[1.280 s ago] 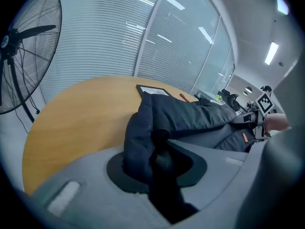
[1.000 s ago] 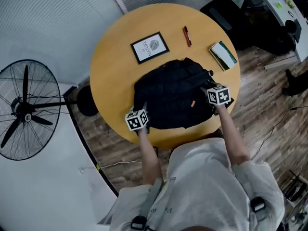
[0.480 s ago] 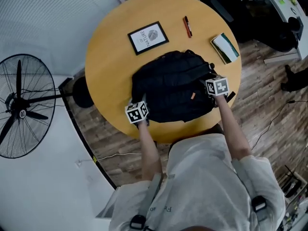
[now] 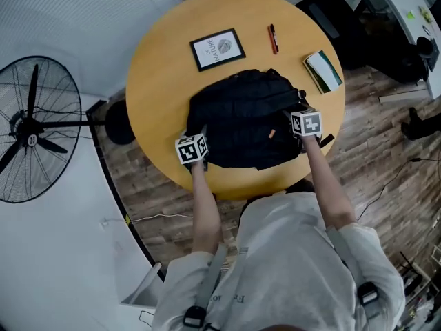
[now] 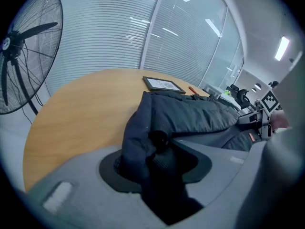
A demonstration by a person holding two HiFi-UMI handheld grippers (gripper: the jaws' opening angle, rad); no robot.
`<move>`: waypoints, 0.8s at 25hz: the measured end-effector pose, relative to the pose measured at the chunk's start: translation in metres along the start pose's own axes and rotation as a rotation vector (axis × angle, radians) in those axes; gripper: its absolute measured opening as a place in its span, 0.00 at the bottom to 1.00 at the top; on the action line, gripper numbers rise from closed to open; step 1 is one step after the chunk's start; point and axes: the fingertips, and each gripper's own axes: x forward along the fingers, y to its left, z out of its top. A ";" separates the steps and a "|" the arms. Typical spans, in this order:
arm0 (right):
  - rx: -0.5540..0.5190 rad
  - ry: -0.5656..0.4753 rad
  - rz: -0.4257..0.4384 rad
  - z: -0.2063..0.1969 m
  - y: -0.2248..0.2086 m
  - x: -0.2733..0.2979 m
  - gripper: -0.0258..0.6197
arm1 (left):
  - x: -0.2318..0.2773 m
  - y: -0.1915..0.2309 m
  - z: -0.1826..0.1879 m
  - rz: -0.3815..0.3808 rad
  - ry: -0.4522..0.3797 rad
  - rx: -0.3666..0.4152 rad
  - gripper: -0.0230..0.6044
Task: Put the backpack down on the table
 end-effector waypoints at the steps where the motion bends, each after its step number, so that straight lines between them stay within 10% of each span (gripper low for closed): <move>1: -0.007 -0.009 -0.003 0.000 0.000 -0.004 0.49 | -0.006 0.000 0.001 0.006 -0.007 0.003 0.35; 20: -0.039 -0.213 0.175 0.016 0.011 -0.090 0.45 | -0.119 -0.071 0.001 0.154 -0.158 0.029 0.43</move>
